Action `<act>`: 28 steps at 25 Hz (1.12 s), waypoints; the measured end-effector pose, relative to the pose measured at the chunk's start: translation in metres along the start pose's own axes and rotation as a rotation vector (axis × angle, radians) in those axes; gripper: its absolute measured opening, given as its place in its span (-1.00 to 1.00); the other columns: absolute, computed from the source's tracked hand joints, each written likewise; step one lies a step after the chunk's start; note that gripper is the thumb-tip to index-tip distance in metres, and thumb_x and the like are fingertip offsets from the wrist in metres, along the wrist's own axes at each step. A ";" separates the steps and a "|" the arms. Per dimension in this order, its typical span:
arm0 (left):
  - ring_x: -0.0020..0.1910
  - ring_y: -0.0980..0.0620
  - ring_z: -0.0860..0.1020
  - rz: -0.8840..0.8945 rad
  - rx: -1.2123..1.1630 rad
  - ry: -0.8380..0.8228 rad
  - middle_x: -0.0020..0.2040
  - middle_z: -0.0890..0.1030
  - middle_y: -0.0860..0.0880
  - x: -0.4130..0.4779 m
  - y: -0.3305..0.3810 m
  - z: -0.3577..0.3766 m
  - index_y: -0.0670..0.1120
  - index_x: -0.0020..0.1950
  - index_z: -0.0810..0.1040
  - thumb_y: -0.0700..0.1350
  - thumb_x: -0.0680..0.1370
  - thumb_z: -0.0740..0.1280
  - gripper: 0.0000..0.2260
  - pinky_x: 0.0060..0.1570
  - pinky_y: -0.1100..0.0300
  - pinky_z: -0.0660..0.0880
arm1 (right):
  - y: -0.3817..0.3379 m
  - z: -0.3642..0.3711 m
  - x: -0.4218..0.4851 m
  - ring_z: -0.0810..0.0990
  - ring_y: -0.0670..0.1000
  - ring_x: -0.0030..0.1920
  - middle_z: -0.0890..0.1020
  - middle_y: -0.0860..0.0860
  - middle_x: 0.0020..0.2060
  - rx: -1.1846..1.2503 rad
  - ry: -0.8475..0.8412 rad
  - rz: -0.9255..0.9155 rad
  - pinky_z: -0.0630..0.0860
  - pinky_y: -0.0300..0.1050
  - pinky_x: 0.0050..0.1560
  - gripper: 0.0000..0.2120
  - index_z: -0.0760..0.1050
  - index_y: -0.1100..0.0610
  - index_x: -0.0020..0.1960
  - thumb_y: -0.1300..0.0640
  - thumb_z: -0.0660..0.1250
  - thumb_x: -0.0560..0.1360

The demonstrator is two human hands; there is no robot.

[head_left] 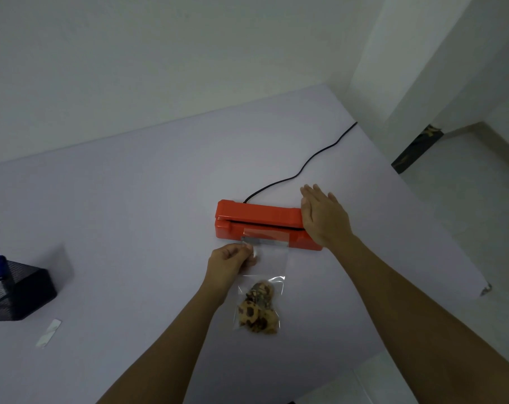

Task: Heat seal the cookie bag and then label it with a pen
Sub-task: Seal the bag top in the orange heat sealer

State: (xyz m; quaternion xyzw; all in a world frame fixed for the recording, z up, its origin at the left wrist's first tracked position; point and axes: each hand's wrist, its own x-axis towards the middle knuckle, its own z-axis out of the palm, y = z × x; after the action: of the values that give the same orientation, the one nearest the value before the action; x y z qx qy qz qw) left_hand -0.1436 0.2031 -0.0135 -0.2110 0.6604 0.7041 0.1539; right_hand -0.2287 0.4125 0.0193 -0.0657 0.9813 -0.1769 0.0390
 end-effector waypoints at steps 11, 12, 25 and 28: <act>-0.25 0.00 0.61 -0.005 -0.001 0.004 -0.25 0.68 -0.11 -0.003 -0.001 0.001 -0.23 -0.13 0.65 -0.16 0.52 0.34 -0.85 -0.10 0.16 0.57 | -0.026 -0.051 0.002 0.02 0.01 0.51 0.17 0.08 0.49 0.019 0.016 -0.103 -0.06 -0.02 0.49 -0.54 0.10 0.20 0.48 0.08 -0.09 0.62; -0.25 0.00 0.61 -0.006 0.007 0.006 -0.24 0.68 -0.11 -0.003 -0.001 0.000 -0.22 -0.14 0.66 -0.15 0.52 0.34 -0.84 -0.09 0.14 0.57 | -0.032 -0.057 0.002 0.02 0.00 0.51 0.17 0.07 0.50 0.043 0.028 -0.120 -0.06 -0.03 0.48 -0.54 0.10 0.20 0.48 0.07 -0.09 0.62; -0.21 0.02 0.62 -0.004 0.020 -0.017 -0.17 0.69 -0.12 -0.001 -0.001 -0.004 -0.22 -0.09 0.64 -0.13 0.53 0.33 -0.83 -0.18 0.27 0.54 | -0.047 -0.116 -0.012 0.40 -0.18 0.25 0.49 -0.10 0.26 0.406 -0.048 -0.250 0.31 -0.19 0.28 -0.51 0.39 0.00 0.32 -0.19 0.20 0.46; -0.19 -0.01 0.63 -0.011 0.010 -0.017 -0.16 0.69 -0.14 0.001 -0.003 -0.005 -0.21 -0.09 0.64 -0.12 0.52 0.33 -0.83 -0.14 0.22 0.55 | -0.036 -0.116 -0.020 0.45 -0.18 0.21 0.52 -0.13 0.19 0.366 -0.054 -0.300 0.31 -0.31 0.22 -0.52 0.44 0.01 0.28 -0.15 0.36 0.42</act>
State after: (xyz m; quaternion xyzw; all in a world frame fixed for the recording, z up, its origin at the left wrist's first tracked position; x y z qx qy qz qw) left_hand -0.1425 0.1985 -0.0168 -0.2078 0.6614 0.7017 0.1643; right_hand -0.2165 0.4214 0.1412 -0.2074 0.9107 -0.3537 0.0496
